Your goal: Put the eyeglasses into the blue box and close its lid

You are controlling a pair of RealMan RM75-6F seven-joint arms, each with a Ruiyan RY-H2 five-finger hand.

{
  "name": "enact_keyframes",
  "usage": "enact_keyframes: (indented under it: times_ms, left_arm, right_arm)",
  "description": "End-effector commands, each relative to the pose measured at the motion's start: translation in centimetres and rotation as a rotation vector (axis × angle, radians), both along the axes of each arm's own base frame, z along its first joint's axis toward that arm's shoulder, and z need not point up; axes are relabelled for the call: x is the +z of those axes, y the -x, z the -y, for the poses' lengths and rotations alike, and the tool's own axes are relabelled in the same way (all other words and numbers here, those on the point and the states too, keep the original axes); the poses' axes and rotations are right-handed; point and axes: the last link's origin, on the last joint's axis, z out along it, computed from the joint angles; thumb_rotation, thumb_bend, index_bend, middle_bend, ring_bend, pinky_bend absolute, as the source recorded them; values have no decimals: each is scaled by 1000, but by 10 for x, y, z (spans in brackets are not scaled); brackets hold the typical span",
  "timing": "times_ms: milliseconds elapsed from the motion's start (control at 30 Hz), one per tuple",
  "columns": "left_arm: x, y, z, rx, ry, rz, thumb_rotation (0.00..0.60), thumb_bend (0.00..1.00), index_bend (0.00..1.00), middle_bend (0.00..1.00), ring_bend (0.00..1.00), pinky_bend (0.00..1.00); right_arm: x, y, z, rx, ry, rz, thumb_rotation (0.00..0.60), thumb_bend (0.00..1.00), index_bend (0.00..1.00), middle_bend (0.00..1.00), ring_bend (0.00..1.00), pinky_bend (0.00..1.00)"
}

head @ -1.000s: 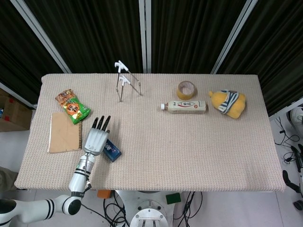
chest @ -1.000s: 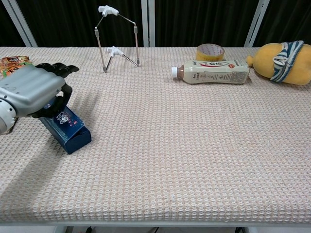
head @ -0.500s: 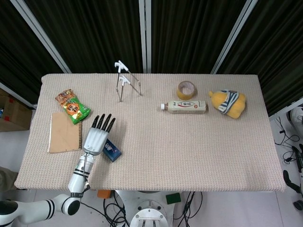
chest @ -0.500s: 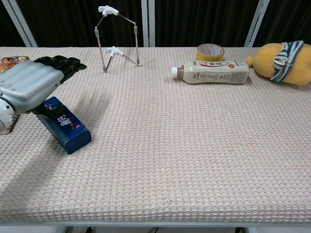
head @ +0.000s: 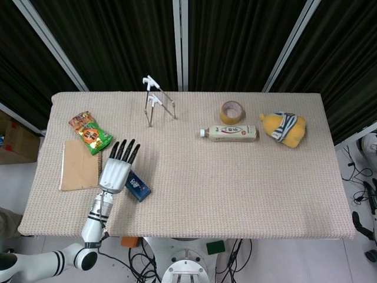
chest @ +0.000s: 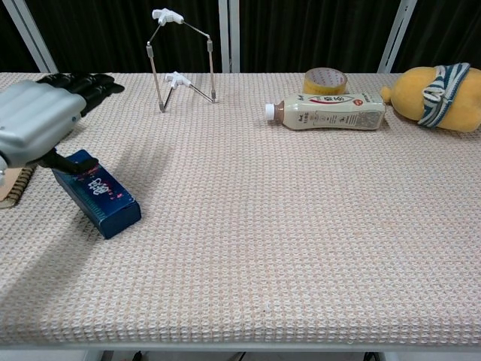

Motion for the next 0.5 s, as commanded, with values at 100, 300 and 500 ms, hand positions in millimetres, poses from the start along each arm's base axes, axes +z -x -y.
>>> enact_keyframes:
  times_ms: [100,300,500]
  left_arm:
    - [61,16,28,-8,-93,201,458,206,0,0,0,112]
    - [108,78,86,102,2,133,158,220,0,0,0,100]
    - [128,106,124,186,22,87,0,166,0,0,0,84]
  right_arm:
    - [6,-1,-1,18,21,-6,600,455,0,0,0,0]
    - [12,2,-6,29,47,-57,600,438,0,0,0,0]
    - [8,2,-8,32,27,-66,600,435,0,0,0,0]
